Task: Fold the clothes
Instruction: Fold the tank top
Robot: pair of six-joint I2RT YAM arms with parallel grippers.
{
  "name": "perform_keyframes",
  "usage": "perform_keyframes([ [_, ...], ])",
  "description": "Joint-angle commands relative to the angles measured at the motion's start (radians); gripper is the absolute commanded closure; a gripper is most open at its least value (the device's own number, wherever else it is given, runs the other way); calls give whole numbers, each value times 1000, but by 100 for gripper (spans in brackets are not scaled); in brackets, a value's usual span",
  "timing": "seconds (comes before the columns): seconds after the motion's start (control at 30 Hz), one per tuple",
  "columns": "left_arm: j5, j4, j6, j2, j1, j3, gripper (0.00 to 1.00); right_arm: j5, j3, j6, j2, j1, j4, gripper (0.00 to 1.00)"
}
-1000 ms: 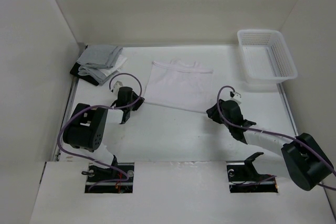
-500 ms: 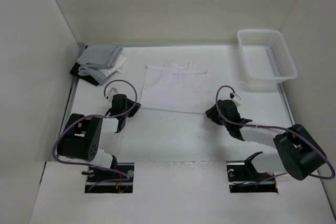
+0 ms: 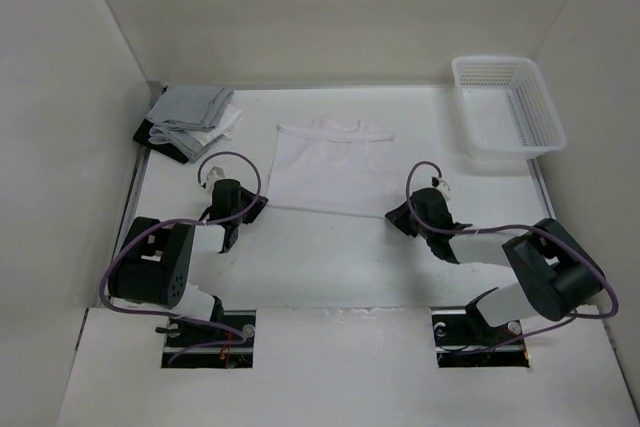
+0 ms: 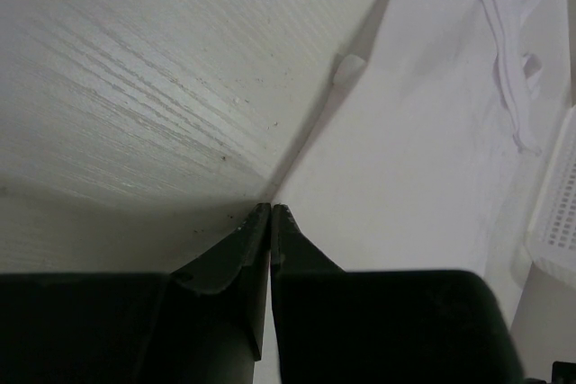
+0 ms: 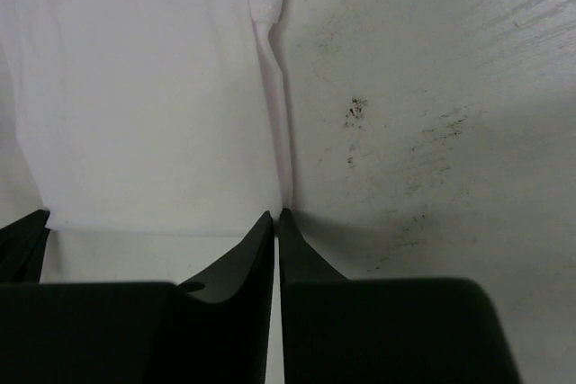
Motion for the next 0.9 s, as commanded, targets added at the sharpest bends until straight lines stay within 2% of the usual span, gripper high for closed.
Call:
perform_keyframes([
  [0.0,13,-47,28,-40,7,-20,100,-8,-7,9,-18,-7,23,96],
  [0.07,25,-74,30,-125,8,-20,100,41,-13,-17,-99,-1,-10,98],
  [0.17,18,-210,48,-332,2,-9,100,113,1,-74,-299,51,-180,99],
  [0.33,-22,-635,109,-860,-25,103,100,271,112,-140,-773,220,-666,99],
  [0.4,-46,-810,132,-1019,-39,192,100,344,189,-143,-907,303,-848,99],
  [0.47,-60,-931,149,-1116,-54,285,100,430,290,-132,-995,410,-1011,99],
  [0.6,-56,-1033,139,-1172,-74,405,100,564,459,-89,-1021,631,-1184,99],
  [0.67,-51,-1039,134,-1166,-79,408,100,615,507,-95,-988,720,-1201,98],
  [0.73,-54,-1027,132,-1138,-79,375,100,650,515,-121,-939,759,-1181,97],
  [0.8,-62,-992,142,-1094,-79,338,100,624,502,-196,-880,681,-1112,97],
  [0.87,-56,-917,146,-1022,-64,289,100,516,466,-271,-825,533,-1003,97],
])
